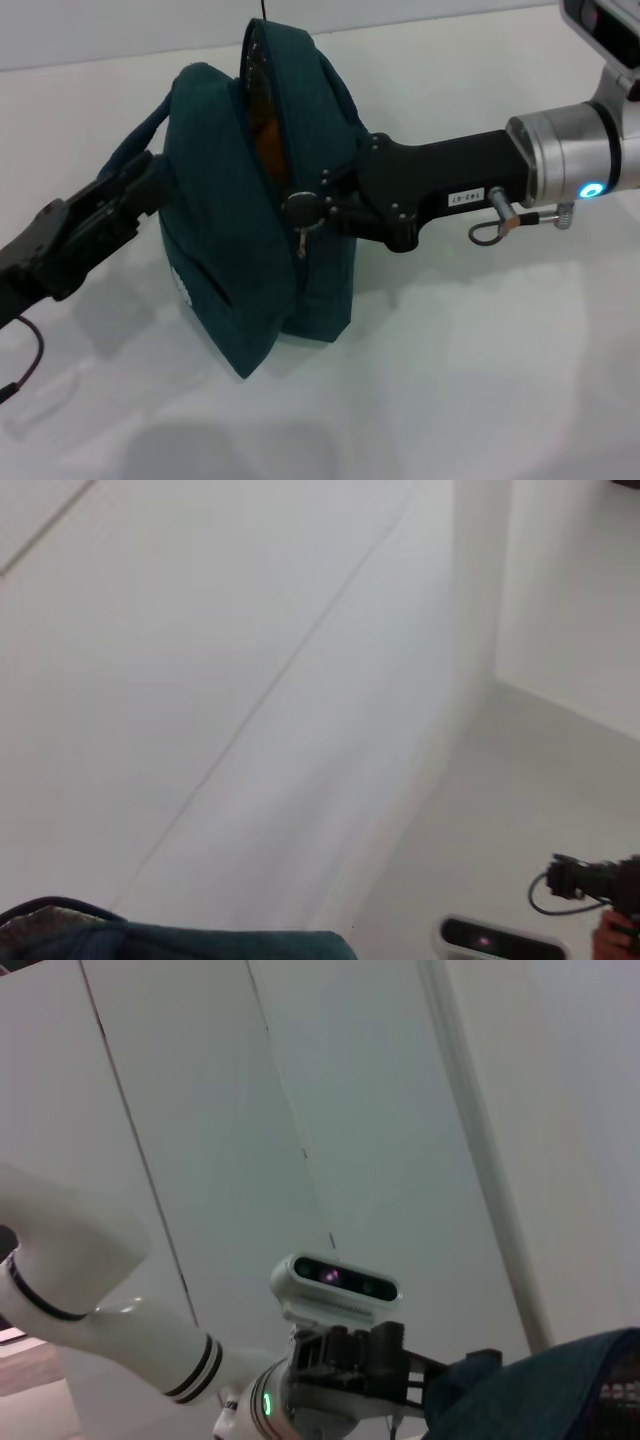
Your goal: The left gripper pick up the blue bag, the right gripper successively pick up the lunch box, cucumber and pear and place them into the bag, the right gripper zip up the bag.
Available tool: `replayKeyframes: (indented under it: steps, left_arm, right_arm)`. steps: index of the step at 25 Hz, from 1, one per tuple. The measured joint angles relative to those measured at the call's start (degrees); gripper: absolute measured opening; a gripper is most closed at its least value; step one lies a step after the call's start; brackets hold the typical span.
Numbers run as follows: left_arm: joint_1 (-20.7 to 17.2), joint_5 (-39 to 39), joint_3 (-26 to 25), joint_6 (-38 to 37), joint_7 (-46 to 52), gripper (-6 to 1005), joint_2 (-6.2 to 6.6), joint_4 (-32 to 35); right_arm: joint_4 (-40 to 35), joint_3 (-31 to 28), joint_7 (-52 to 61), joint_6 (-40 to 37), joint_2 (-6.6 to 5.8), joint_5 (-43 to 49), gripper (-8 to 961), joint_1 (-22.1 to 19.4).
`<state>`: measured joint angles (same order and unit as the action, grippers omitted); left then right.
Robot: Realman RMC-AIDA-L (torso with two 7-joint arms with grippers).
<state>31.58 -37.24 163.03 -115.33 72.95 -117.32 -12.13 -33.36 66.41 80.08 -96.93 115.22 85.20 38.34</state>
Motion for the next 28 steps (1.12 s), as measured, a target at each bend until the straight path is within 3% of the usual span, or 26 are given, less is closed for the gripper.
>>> replayKeyframes:
  steps: [6,12,15,25,28]
  left_arm:
    - [-0.7,0.5,0.0,-1.1,0.7,514,2.12,0.1]
    - [-2.2,2.3,0.0,-1.2,0.6,514,2.50,-1.0]
    - [-3.1,4.4,0.1,-1.3,-0.1,514,2.08,-0.9]
    - [-4.4,6.9,0.0,-1.0,-5.3,514,-1.70,-2.1]
    - [-4.9,6.9,0.0,0.3,-6.5,514,-2.31,-2.3]
  right_arm:
    - [0.0,0.0,-0.1,0.3,-0.04,0.0,10,-0.1]
    - [-0.3,0.0,-0.3,0.1,0.06,-0.4,10,0.4]
    - [-0.2,-0.6,-0.9,0.9,0.07,-1.1,10,0.4]
    - [0.1,-0.2,-2.4,3.0,0.40,-1.3,10,2.8]
    - [0.1,1.4,-2.4,3.6,0.64,-1.2,10,3.7]
